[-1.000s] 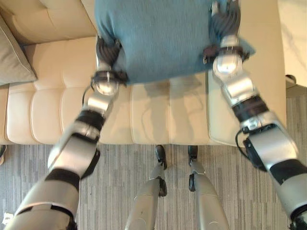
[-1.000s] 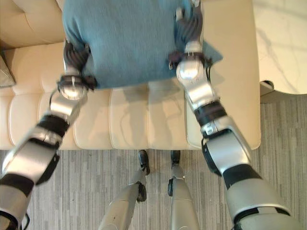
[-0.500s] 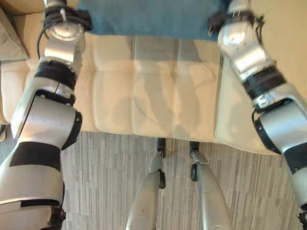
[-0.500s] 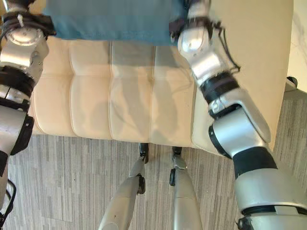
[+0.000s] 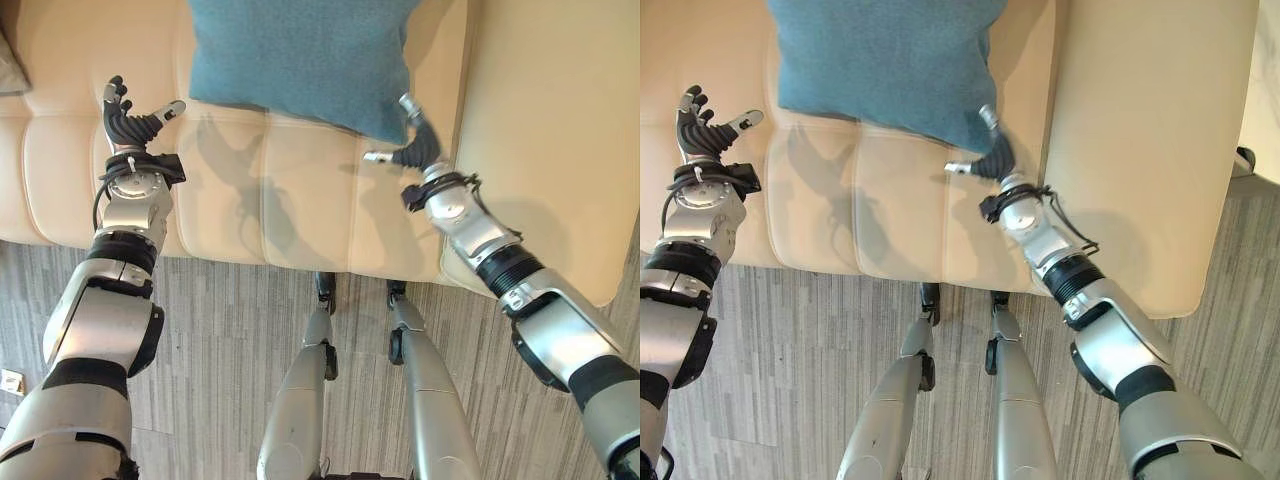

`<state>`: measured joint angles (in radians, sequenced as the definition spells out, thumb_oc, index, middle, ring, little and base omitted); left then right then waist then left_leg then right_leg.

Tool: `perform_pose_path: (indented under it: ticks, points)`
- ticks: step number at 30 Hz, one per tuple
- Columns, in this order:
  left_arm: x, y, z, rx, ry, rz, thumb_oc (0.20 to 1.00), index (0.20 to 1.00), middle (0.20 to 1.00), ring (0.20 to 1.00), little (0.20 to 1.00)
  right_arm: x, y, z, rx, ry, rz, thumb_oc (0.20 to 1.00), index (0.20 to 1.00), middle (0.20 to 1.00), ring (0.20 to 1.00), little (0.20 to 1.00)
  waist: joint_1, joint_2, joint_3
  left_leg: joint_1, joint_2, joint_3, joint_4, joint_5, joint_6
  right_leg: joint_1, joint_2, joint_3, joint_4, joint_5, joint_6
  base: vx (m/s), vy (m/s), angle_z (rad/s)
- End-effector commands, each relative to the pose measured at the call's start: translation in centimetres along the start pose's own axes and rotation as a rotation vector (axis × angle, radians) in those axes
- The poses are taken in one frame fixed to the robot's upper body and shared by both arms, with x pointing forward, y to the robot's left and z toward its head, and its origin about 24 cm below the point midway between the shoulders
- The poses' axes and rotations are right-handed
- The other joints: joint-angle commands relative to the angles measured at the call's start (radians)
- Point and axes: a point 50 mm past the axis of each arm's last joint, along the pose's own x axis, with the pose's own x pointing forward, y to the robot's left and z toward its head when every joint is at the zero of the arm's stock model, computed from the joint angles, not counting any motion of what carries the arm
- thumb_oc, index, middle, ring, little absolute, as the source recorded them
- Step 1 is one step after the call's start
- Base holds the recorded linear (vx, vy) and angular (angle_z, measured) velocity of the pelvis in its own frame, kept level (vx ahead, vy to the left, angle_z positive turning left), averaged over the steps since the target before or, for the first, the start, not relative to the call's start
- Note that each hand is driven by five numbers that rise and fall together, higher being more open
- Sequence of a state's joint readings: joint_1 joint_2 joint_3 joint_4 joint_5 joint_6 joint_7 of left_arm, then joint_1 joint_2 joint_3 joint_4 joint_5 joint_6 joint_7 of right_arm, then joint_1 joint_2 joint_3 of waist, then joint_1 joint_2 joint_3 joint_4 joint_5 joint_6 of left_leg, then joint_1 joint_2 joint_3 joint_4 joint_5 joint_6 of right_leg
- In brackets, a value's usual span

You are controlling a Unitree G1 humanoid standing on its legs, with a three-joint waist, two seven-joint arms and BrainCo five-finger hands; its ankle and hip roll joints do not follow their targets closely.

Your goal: Pick up all the scattered cushions and arrange them neatly on the sofa.

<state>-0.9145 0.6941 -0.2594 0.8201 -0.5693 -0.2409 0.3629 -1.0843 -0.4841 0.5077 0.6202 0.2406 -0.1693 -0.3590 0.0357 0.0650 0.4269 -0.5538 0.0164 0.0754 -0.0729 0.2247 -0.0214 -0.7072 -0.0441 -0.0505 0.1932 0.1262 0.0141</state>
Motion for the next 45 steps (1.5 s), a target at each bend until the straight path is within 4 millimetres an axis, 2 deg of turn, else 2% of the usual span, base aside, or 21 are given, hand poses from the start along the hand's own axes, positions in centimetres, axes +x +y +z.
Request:
perform_pose_path:
  ticks: [1, 2, 7, 8, 10, 11, 12, 13, 14, 16, 17, 21, 25, 27, 31, 33, 35, 38, 39, 41, 45]
  points:
    - [-0.3, 0.1, 2.9, -0.090, -0.185, -0.031, 1.000, 1.000, 1.000, 1.000, 1.000, -0.1, -0.3, 3.9, 0.128, -0.205, -0.005, 1.000, 1.000, 1.000, 1.000, 1.000, 0.013, -0.034, -0.013, 0.106, -0.034, 0.029, -0.008, -0.116, -0.050, 0.131, -0.034, 0.013, -0.104, -0.048, 0.115, -0.02, 0.006, -0.07]
    - [-0.4, 0.2, 2.8, -0.089, -0.183, -0.031, 1.000, 1.000, 1.000, 1.000, 1.000, -0.2, -0.3, 3.8, 0.127, -0.203, -0.004, 1.000, 1.000, 1.000, 1.000, 1.000, 0.012, -0.034, -0.014, 0.105, -0.034, 0.029, -0.009, -0.112, -0.050, 0.131, -0.034, 0.013, -0.108, -0.043, 0.115, 0.00, 0.000, 0.00]
    - [-7.7, 1.3, -4.1, 0.000, -0.040, -0.243, 1.000, 1.000, 1.000, 1.000, 1.000, -8.8, -2.6, -1.8, 0.070, -0.100, 0.097, 1.000, 1.000, 1.000, 1.000, 1.000, -0.020, -0.064, -0.089, 0.246, -0.023, 0.046, 0.000, -0.156, -0.038, 0.295, -0.047, 0.000, -0.140, -0.055, 0.119, 0.06, 0.012, 0.01]
    - [-11.1, 2.1, -6.9, 0.073, 0.069, -0.326, 1.000, 1.000, 1.000, 1.000, 1.000, -12.7, -2.7, -4.0, 0.098, 0.002, 0.153, 1.000, 1.000, 1.000, 1.000, 1.000, -0.037, -0.073, -0.116, 0.297, -0.023, 0.053, 0.006, -0.174, -0.030, 0.355, -0.050, -0.003, -0.149, -0.063, 0.123, 0.07, 0.032, -0.09]
    - [-12.6, 3.1, -8.2, 0.134, 0.124, -0.353, 1.000, 1.000, 1.000, 1.000, 1.000, -14.8, -2.9, -5.1, 0.116, 0.064, 0.174, 1.000, 1.000, 1.000, 1.000, 1.000, -0.046, -0.078, -0.133, 0.316, -0.024, 0.053, 0.016, -0.184, -0.026, 0.379, -0.052, -0.007, -0.150, -0.065, 0.125, 0.08, 0.031, -0.05]
    - [-16.3, 4.9, -10.9, 0.155, 0.269, -0.366, 1.000, 1.000, 1.000, 1.000, 1.000, -19.5, -3.2, -7.5, 0.129, 0.223, 0.229, 1.000, 1.000, 1.000, 1.000, 1.000, -0.064, -0.089, -0.168, 0.359, -0.025, 0.057, 0.029, -0.203, -0.021, 0.432, -0.051, -0.006, -0.161, -0.072, 0.130, 0.07, 0.034, 0.01]
    - [-16.4, 4.9, -10.9, 0.156, 0.270, -0.366, 1.000, 1.000, 1.000, 1.000, 1.000, -19.5, -3.2, -7.5, 0.130, 0.224, 0.230, 1.000, 1.000, 1.000, 1.000, 1.000, -0.064, -0.089, -0.171, 0.356, -0.025, 0.057, 0.028, -0.201, -0.021, 0.430, -0.051, -0.006, -0.163, -0.069, 0.129, 0.09, 0.063, -0.07]
    - [-19.5, 6.3, -13.1, 0.216, 0.402, -0.402, 1.000, 1.000, 1.000, 1.000, 1.000, -23.6, -3.1, -9.5, 0.116, 0.389, 0.304, 1.000, 1.000, 1.000, 1.000, 1.000, -0.078, -0.095, -0.206, 0.403, -0.026, 0.062, 0.036, -0.222, -0.015, 0.473, -0.049, -0.006, -0.170, -0.073, 0.135, 0.05, 0.035, -0.15]
    - [-19.6, 6.3, -13.1, 0.217, 0.402, -0.402, 1.000, 1.000, 1.000, 1.000, 1.000, -23.6, -3.1, -9.5, 0.117, 0.389, 0.304, 1.000, 1.000, 1.000, 1.000, 1.000, -0.078, -0.095, -0.209, 0.400, -0.027, 0.063, 0.036, -0.219, -0.015, 0.471, -0.050, -0.005, -0.171, -0.071, 0.135, 0.07, 0.061, -0.19]
    - [-24.1, 7.7, -15.9, 0.340, 0.578, -0.486, 1.000, 1.000, 1.000, 1.000, 1.000, -29.6, -3.0, -12.3, 0.127, 0.644, 0.357, 1.000, 1.000, 1.000, 1.000, 1.000, -0.106, -0.097, -0.248, 0.469, -0.027, 0.082, 0.027, -0.240, -0.009, 0.519, -0.048, 0.011, -0.180, -0.070, 0.145, 0.00, 0.087, -0.10]
    - [-24.1, 7.7, -15.9, 0.340, 0.578, -0.486, 1.000, 1.000, 1.000, 1.000, 1.000, -29.6, -3.0, -12.3, 0.127, 0.643, 0.357, 1.000, 1.000, 1.000, 1.000, 1.000, -0.105, -0.098, -0.249, 0.467, -0.027, 0.083, 0.027, -0.237, -0.009, 0.516, -0.048, 0.012, -0.182, -0.068, 0.145, -0.03, 0.102, -0.14]
    - [-28.3, 9.0, -18.3, 0.410, 0.743, -0.496, 1.000, 1.000, 1.000, 1.000, 1.000, -35.5, -2.3, -14.7, 0.118, 0.900, 0.390, 1.000, 1.000, 1.000, 1.000, 1.000, -0.141, -0.102, -0.269, 0.530, -0.032, 0.125, -0.014, -0.242, 0.001, 0.506, -0.041, 0.045, -0.159, -0.023, 0.174, -0.16, 0.098, -0.43]
    - [-27.6, 9.1, -18.2, 0.429, 0.729, -0.491, 1.000, 1.000, 1.000, 1.000, 1.000, -37.4, -1.5, -15.8, 0.091, 0.989, 0.410, 1.000, 1.000, 1.000, 1.000, 1.000, -0.119, -0.077, -0.254, 0.501, 0.019, 0.146, -0.014, -0.181, 0.008, 0.512, -0.026, 0.004, 0.181, -0.150, 0.156, -0.34, 0.038, -0.60]
    - [-27.6, 9.7, -18.2, 0.432, 0.739, -0.459, 1.000, 1.000, 1.000, 1.000, 1.000, -38.0, -1.8, -16.0, 0.089, 1.021, 0.385, 1.000, 1.000, 1.000, 1.000, 1.000, -0.103, -0.078, -0.275, 0.477, 0.028, 0.148, -0.014, -0.158, 0.005, 0.568, -0.029, 0.009, 0.290, -0.162, 0.151, -0.29, -0.065, -0.21]
    - [-27.5, 8.9, -18.2, 0.407, 0.726, -0.456, 1.000, 1.000, 1.000, 1.000, 1.000, -37.9, -1.8, -16.3, 0.078, 1.030, 0.367, 1.000, 1.000, 1.000, 1.000, 1.000, -0.082, -0.093, -0.290, 0.417, 0.028, 0.143, -0.014, -0.108, -0.017, 0.652, 0.019, 0.028, 0.186, -0.215, 0.125, -0.25, -0.143, 0.00]
    - [-27.4, 8.5, -18.4, 0.393, 0.727, -0.455, 1.000, 1.000, 1.000, 1.000, 1.000, -37.2, -2.2, -16.5, 0.045, 1.018, 0.365, 1.000, 1.000, 1.000, 1.000, 1.000, -0.065, -0.099, -0.304, 0.359, 0.045, 0.151, -0.014, -0.072, -0.039, 0.725, 0.048, 0.035, -0.005, -0.295, 0.089, -0.30, -0.169, 0.03]
    - [-27.4, 8.4, -18.4, 0.348, 0.733, -0.414, 1.000, 1.000, 1.000, 1.000, 1.000, -36.4, -2.7, -16.6, 0.032, 1.000, 0.345, 1.000, 1.000, 1.000, 1.000, 1.000, -0.055, -0.095, -0.291, 0.307, 0.071, 0.149, -0.004, -0.026, -0.070, 0.732, 0.064, 0.043, -0.106, -0.289, 0.068, -0.36, -0.143, -0.19]
    - [-27.8, 8.1, -18.7, 0.307, 0.752, -0.390, 1.000, 1.000, 1.000, 1.000, 1.000, -35.5, -3.4, -16.8, 0.005, 0.983, 0.324, 1.000, 1.000, 1.000, 1.000, 1.000, -0.053, -0.112, -0.263, 0.275, 0.027, 0.062, 0.106, -0.096, -0.071, 0.707, 0.038, 0.030, -0.170, -0.226, 0.071, -0.45, -0.077, -0.17]
    - [-28.3, 8.0, -18.8, 0.296, 0.765, -0.396, 1.000, 1.000, 1.000, 1.000, 1.000, -35.6, -3.5, -16.7, 0.000, 0.981, 0.332, 1.000, 1.000, 1.000, 1.000, 1.000, -0.064, -0.134, -0.268, 0.317, 0.020, 0.066, 0.181, -0.186, -0.057, 0.692, 0.005, 0.026, -0.201, -0.184, 0.080, -0.24, -0.004, -0.13]
    - [-28.9, 8.2, -19.0, 0.287, 0.786, -0.381, 1.000, 1.000, 1.000, 1.000, 1.000, -35.7, -3.4, -16.7, 0.002, 0.982, 0.338, 1.000, 1.000, 1.000, 1.000, 1.000, -0.067, -0.143, -0.278, 0.375, 0.010, 0.039, 0.214, -0.263, -0.049, 0.689, -0.007, 0.031, -0.234, -0.164, 0.083, -0.20, -0.001, -0.02]
    - [-29.6, 8.3, -19.3, 0.276, 0.815, -0.367, 1.000, 1.000, 1.000, 1.000, 1.000, -36.3, -3.1, -16.9, 0.012, 1.010, 0.333, 1.000, 1.000, 1.000, 1.000, 1.000, -0.077, -0.130, -0.306, 0.470, 0.011, 0.021, 0.155, -0.283, -0.044, 0.684, 0.007, 0.028, -0.262, -0.144, 0.090, -0.06, 0.016, -0.03]
